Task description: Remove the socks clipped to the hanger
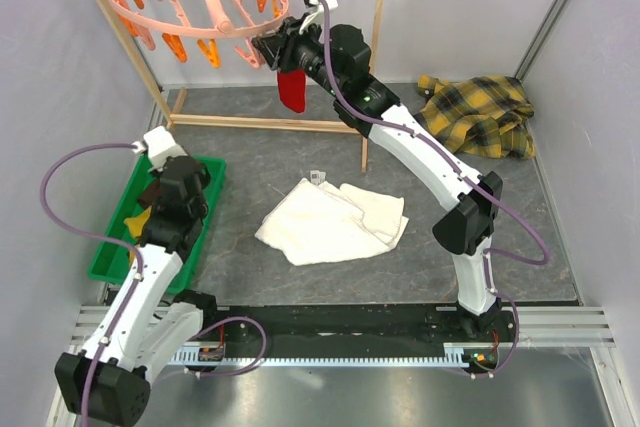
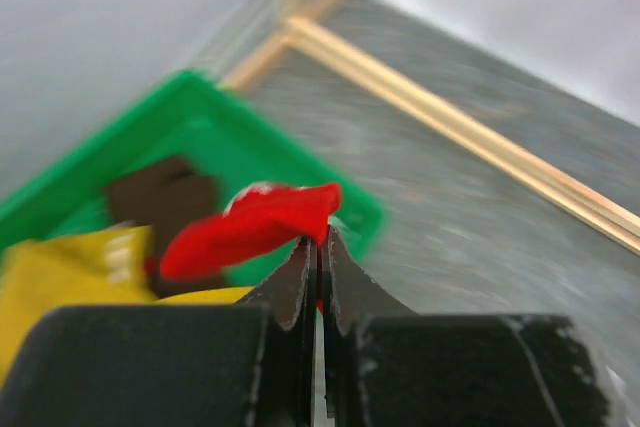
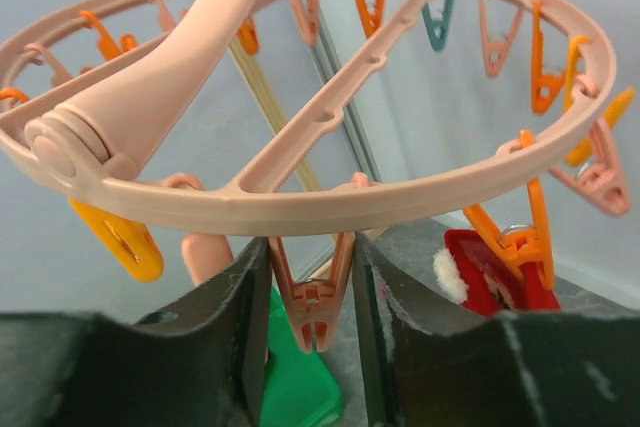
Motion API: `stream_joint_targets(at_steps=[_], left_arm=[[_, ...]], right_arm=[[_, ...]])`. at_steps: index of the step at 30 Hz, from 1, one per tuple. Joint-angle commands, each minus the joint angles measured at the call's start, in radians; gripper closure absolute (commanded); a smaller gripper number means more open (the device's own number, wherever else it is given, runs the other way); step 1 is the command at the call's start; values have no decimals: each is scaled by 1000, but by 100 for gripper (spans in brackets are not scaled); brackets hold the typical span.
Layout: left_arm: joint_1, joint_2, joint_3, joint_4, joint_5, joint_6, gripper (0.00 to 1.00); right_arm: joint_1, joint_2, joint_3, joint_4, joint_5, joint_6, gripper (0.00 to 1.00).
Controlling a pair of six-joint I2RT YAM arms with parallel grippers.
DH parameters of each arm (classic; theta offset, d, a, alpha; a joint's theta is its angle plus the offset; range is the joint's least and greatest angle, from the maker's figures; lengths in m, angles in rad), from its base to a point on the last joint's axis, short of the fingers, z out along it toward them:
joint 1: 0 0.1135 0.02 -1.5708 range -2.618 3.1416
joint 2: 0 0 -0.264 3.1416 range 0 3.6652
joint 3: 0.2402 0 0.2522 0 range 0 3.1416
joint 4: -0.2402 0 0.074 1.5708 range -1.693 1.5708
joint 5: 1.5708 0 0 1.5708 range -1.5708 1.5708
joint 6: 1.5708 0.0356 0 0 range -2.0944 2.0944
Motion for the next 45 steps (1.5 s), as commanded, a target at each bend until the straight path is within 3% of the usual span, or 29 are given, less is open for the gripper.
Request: stream_joint_targets(at_steps=[1, 5, 9, 10, 11, 12, 14, 16, 17, 21, 27, 31, 32, 36, 40, 45], left_arm=[[107, -5, -19, -159, -206, -152, 98], [202, 84, -19, -301, -235, -297, 98], [303, 196, 25, -307, -163, -328, 88], [312, 208, 28, -315, -163, -331, 80], [326, 219, 33, -319, -162, -342, 61], [332, 227, 38, -325, -162, -350, 50], [338, 224, 41, -325, -151, -345, 28], [337, 202, 55, -304, -119, -315, 16], [335, 197, 62, -283, -110, -280, 2], [335, 153, 107, -230, -15, -195, 1], [335, 4, 26, -42, 194, -124, 1], [325, -34, -45, 154, 565, -60, 8], [320, -30, -68, 190, 590, -63, 8], [251, 13, -114, 334, 598, -40, 9], [129, 61, -122, 438, 512, 32, 9], [62, 156, -107, 593, 467, 69, 9]], right_arm=[[-2, -46, -60, 53, 4, -3, 55], [1, -73, -99, 74, -7, 16, 48], [-7, -115, -161, 78, -21, 11, 33], [-8, -141, -178, 81, -24, 9, 31], [-11, -157, -197, 81, -24, 6, 28], [-14, -172, -233, 81, -22, 0, 27], [-19, -221, -275, 81, -16, -7, 22], [-20, -275, -344, 77, -18, -18, 18], [-22, -293, -370, 77, -15, -18, 13], [-22, -399, -551, 81, -30, -15, 2], [-19, -589, -842, 150, -64, 22, 2], [-11, -684, -956, 107, -15, 46, 2], [-7, -695, -987, 97, -3, 48, 2], [-2, -773, -1085, 116, 27, 58, 2], [0, -832, -1153, 120, 21, 57, 2], [0, -899, -1197, 90, 37, 43, 2]])
